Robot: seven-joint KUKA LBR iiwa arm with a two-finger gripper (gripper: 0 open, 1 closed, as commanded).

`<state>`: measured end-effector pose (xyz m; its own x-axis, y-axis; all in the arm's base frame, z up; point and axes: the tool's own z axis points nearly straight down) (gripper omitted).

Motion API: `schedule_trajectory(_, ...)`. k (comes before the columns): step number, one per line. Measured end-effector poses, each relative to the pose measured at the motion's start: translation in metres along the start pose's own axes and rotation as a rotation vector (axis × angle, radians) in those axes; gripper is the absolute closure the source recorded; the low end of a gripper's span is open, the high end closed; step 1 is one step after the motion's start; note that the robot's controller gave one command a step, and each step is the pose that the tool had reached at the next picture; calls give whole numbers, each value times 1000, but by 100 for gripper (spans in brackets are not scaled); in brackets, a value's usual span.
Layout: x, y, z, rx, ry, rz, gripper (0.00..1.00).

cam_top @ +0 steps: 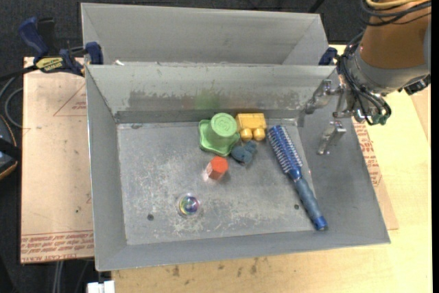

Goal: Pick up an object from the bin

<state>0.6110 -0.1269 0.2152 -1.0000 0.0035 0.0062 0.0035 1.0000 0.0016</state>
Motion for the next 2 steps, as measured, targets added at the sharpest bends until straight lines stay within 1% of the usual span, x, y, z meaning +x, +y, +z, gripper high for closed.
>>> schedule_trajectory(1, -43, 40, 86, -2, -3, -26, 0)
schedule_trajectory(2, -46, 57, 131, 2, -15, 32, 0)
